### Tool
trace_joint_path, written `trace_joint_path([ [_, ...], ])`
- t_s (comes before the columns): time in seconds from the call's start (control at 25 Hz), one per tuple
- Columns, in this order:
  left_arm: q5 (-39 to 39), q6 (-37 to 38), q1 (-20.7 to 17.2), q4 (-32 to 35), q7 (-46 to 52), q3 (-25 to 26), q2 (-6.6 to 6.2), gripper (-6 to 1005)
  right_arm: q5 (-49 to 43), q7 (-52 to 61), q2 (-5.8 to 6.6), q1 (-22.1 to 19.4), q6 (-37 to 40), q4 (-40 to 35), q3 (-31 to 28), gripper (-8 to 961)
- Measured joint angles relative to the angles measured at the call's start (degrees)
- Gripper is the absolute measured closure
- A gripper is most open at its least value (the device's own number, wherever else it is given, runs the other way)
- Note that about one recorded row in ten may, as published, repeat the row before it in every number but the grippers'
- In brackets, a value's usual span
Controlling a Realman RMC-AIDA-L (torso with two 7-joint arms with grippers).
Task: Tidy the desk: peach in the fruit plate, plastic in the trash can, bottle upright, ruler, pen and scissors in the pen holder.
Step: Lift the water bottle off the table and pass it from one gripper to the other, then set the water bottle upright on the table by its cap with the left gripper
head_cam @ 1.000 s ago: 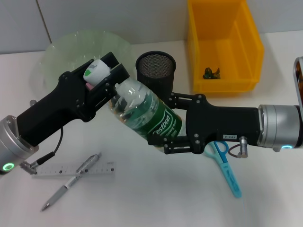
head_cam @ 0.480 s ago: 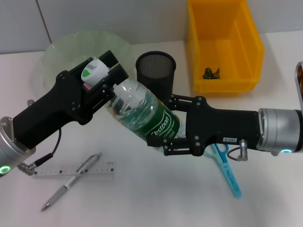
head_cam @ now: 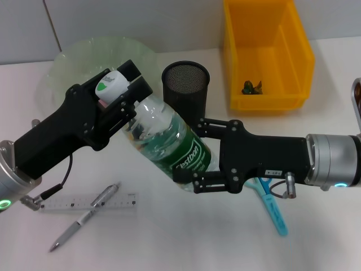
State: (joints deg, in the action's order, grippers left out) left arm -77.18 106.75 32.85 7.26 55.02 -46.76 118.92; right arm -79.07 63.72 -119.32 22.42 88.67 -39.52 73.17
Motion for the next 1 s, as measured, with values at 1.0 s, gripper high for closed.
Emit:
trace_joint_path([
  [1.0, -0.5, -2.6, -0.7, 0.9, -5.3, 0.0, -0.32, 561, -0.4, 0.8, 0.38, -5.4, 0.8, -0.4, -8.0, 119],
])
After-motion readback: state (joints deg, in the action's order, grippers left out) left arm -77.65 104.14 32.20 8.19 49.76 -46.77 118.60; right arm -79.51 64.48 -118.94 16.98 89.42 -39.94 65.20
